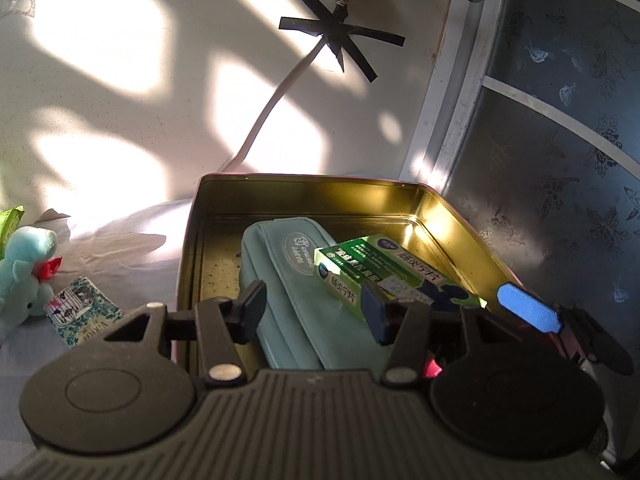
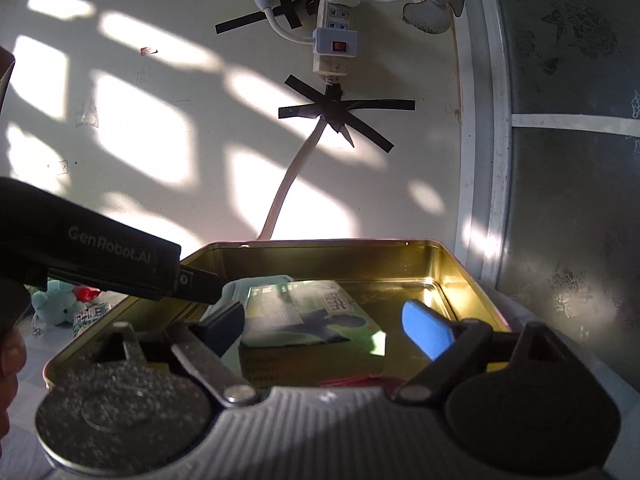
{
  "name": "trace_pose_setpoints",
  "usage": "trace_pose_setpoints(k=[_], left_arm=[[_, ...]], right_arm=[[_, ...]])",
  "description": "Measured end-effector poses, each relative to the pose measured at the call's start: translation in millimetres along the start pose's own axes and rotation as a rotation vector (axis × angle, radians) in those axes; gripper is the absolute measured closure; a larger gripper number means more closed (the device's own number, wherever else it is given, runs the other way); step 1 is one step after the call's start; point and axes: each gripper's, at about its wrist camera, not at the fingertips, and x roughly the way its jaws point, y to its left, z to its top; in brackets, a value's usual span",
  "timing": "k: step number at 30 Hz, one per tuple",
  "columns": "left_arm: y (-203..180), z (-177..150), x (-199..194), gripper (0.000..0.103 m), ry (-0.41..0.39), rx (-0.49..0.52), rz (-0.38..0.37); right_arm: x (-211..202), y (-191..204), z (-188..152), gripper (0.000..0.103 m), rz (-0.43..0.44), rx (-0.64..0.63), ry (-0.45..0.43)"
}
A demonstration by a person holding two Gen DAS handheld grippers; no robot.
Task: Organize objects
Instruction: 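Lower the green box into the pink tin and open the right gripper, then grasp the long green toothpaste tube box with the right gripper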
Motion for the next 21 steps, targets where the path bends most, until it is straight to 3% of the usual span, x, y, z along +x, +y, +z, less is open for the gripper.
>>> trace_pose_setpoints(k=[8,21], left_arm=[[13.5,-18.7,-47.7,0.048,-0.058,0.06,0.142],[56.7,-45.0,-78.6,0.048,-0.081,0.061,0.258]], right_arm=[[-32.5,6.9,2.7,0.013,0.057,0.066,-0.054],[-53.1,50.6,8.1,0.021,0.137,0.04,-0.064]])
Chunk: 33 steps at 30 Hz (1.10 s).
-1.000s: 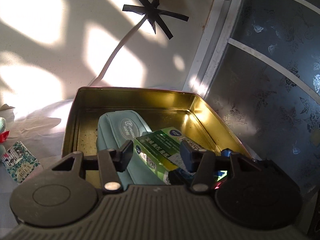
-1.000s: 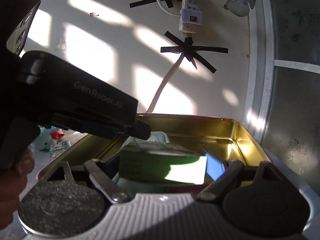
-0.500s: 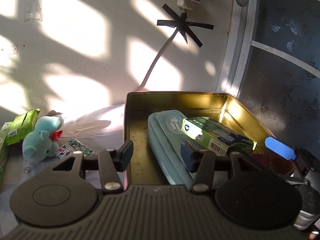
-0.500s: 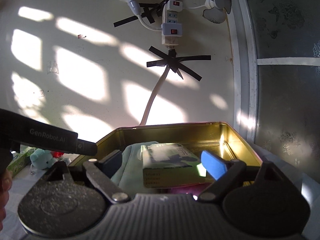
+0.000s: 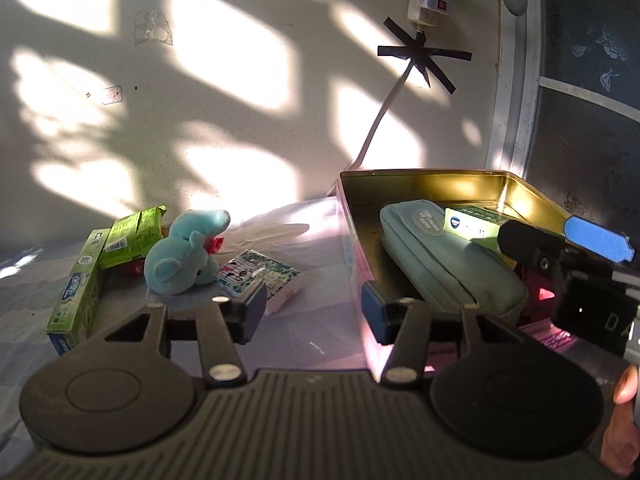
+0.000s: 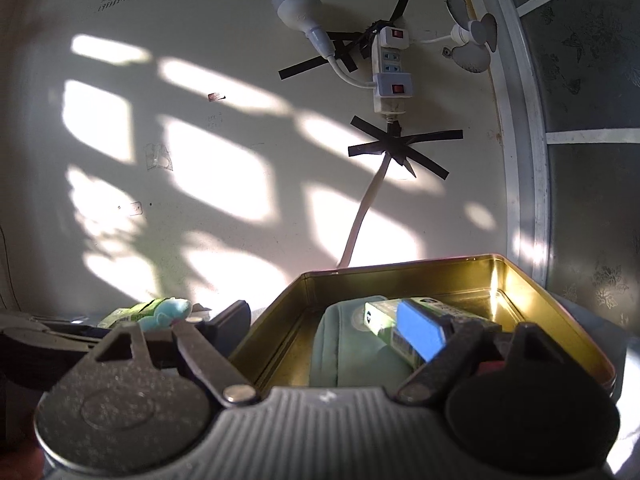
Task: Organize objects
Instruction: 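Grasp the long green toothpaste tube box with the right gripper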
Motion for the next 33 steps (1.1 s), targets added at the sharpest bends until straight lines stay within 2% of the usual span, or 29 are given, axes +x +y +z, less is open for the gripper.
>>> trace_pose_setpoints(k=[10,18,22,25,27,28,29,31,33], left_arm=[[59.5,-21.2,-0.4,0.048,0.016,-0.072,0.104],[128.4,-42.9,-1.6,0.048,0.033,-0.151,0.214],[182.0,-47.7,-8.5,0.048,0.017,-0.269,0.293],[230.9,-55.0,-19.4,0.048,-0.02,-0.429,0.396],[256.9,-63.2,-21.5,0.048,-0.026,-0.511,0.496],[266.4,-65.6,-21.3,0.049,-0.005,-0.551,0.518],[274.8,-68.3,-23.4,0.049,-0.008,-0.599,0.505],[279.7,-69.3,-25.8,0.049,-0.015,-0.624,0.5],[275.0,-65.9,-22.6,0.048,-0.007,-0.581,0.534]], right_arm=[[13.0,56.3,-3.3,0.028,0.083,-0.107,0.039],[32.7,109.4,-14.0,0.031,0.195,-0.199,0.103],[52.4,138.4,-20.0,0.034,0.295,-0.211,0.193],[69.9,167.0,-23.3,0.037,0.373,-0.211,0.26],[83.5,192.1,-25.2,0.037,0.426,-0.215,0.296],[90.4,204.7,-26.4,0.037,0.445,-0.217,0.313],[98.6,217.7,-27.4,0.037,0.463,-0.218,0.331],[116.8,243.4,-29.8,0.037,0.488,-0.216,0.362],[137.9,265.5,-32.4,0.034,0.487,-0.21,0.388]])
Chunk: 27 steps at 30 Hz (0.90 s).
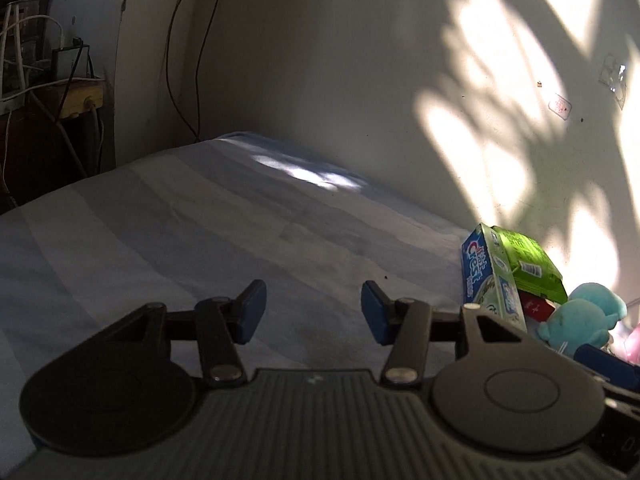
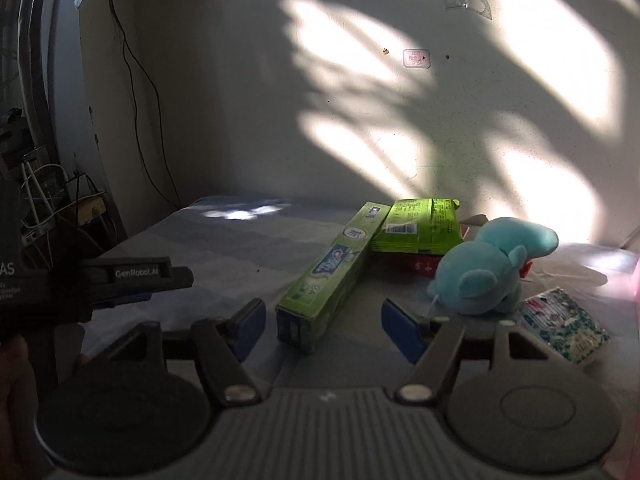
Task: Organize objects
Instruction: 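Grasp the long green toothpaste tube box with the right gripper, then carry the toothpaste box into the pink tin and release it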
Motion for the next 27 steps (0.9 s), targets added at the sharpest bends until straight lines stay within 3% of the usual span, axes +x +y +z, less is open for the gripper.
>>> trace_pose_setpoints(k=[3,5,6,7,14,22,27], left_arm=[[-9.2,-2.5,0.1,0.048,-0.002,0.055,0.003],[-11.8,-3.8,0.7,0.048,0.002,0.078,0.008],[-10.9,-3.9,2.9,0.048,0.006,0.08,0.004],[-10.8,-3.9,2.8,0.048,0.009,0.08,0.001],[-14.7,-8.9,6.4,0.048,0.027,0.111,-0.007],[-26.4,-21.5,12.1,0.048,0.061,0.179,-0.002],[-31.1,-26.6,11.4,0.048,0.051,0.211,0.035]], right_arm=[[41.4,-0.6,9.1,0.031,-0.042,0.042,0.067],[57.6,-9.3,5.7,0.044,-0.039,0.082,0.116],[59.3,-15.0,2.4,0.062,-0.004,0.111,0.141],[54.0,-18.6,-2.0,0.066,0.0,0.126,0.139],[-27.8,-35.1,-52.4,0.072,0.041,-0.003,0.136],[-135.0,-48.9,-117.2,0.072,-0.055,-0.105,0.074],[-157.2,-51.0,-131.7,0.07,-0.078,-0.13,0.054]])
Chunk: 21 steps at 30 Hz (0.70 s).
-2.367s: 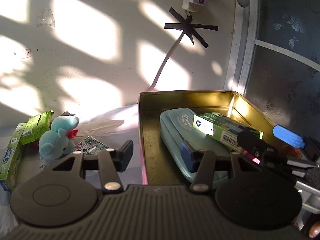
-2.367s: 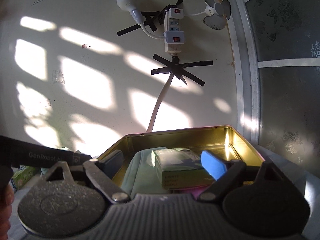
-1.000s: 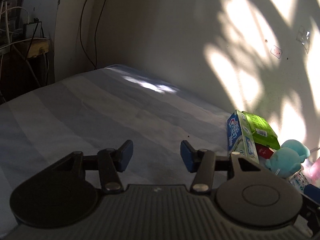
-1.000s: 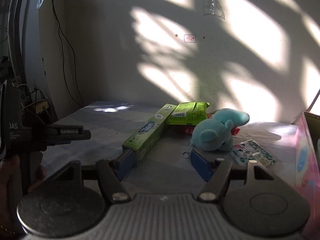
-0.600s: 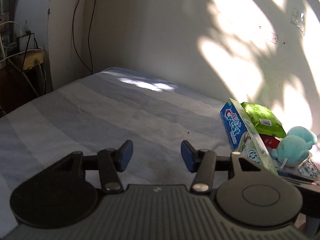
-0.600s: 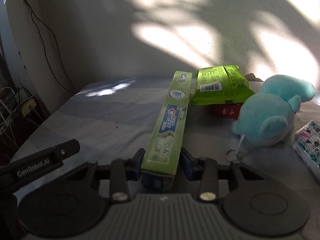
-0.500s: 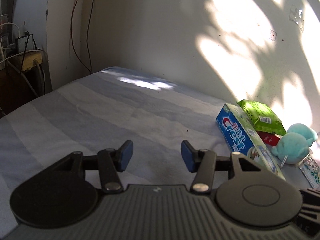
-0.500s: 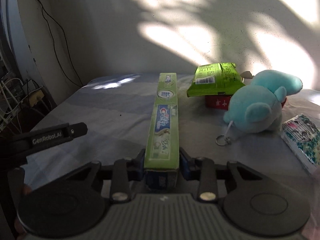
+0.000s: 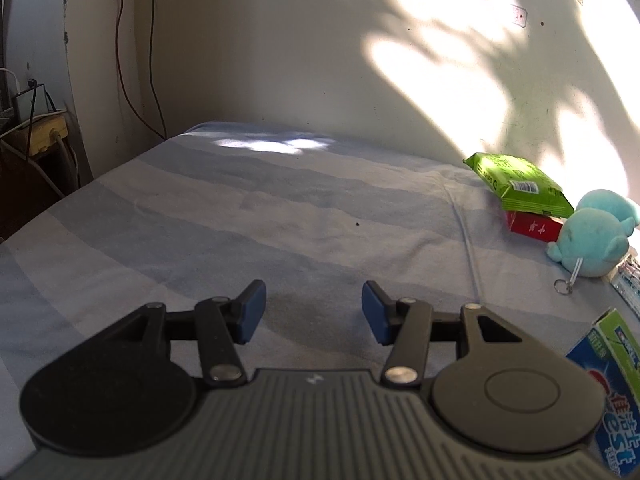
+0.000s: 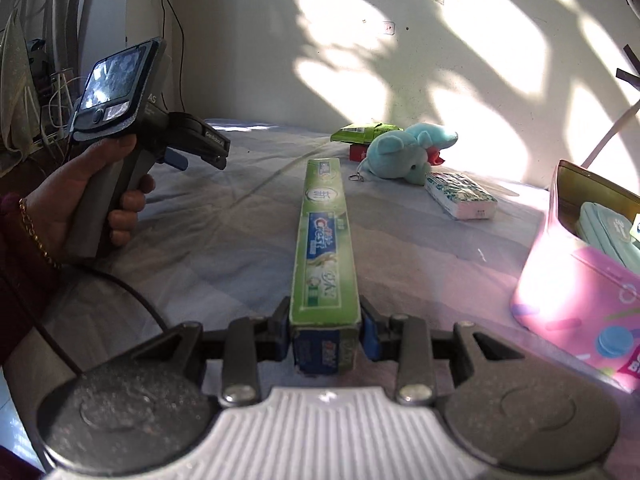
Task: Organize objects
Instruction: 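Carry the toothpaste box into the pink tin and release it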
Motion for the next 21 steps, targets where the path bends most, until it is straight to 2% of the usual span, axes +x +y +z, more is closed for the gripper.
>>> trace_pose_setpoints(k=[7,9,10,12,14,16,17,21], left_arm=[[-6.4,-3.7,-6.4,0.048,-0.018,0.036,0.058],[-5.9,-6.2,-9.5,0.047,0.051,0.005,0.046],[-4.9,-7.2,-17.8,0.048,0.057,-0.024,0.025],[-8.2,-11.8,-38.7,0.047,0.084,-0.072,-0.104],[-20.9,-14.7,-67.0,0.047,0.063,-0.057,-0.177],[-36.5,-15.9,-90.1,0.041,0.039,-0.012,-0.225],[-48.2,-17.0,-100.5,0.032,0.039,0.015,-0.26],[-77.0,-19.0,-111.5,0.023,0.123,0.027,-0.427]], right_arm=[[-8.3,-11.8,-8.1,0.064,0.04,0.076,-0.007],[-11.3,-13.5,-10.3,0.064,0.044,0.081,-0.017],[-12.1,-14.9,-10.9,0.064,0.047,0.082,-0.022],[-13.9,-17.3,-12.8,0.062,0.05,0.086,-0.032],[-12.4,-19.7,-12.1,0.061,0.061,0.1,-0.031],[-10.6,-20.4,-9.6,0.061,0.068,0.097,-0.036],[-9.8,-19.9,-8.0,0.061,0.068,0.089,-0.041],[-5.4,-18.1,-0.7,0.061,0.061,0.053,-0.061]])
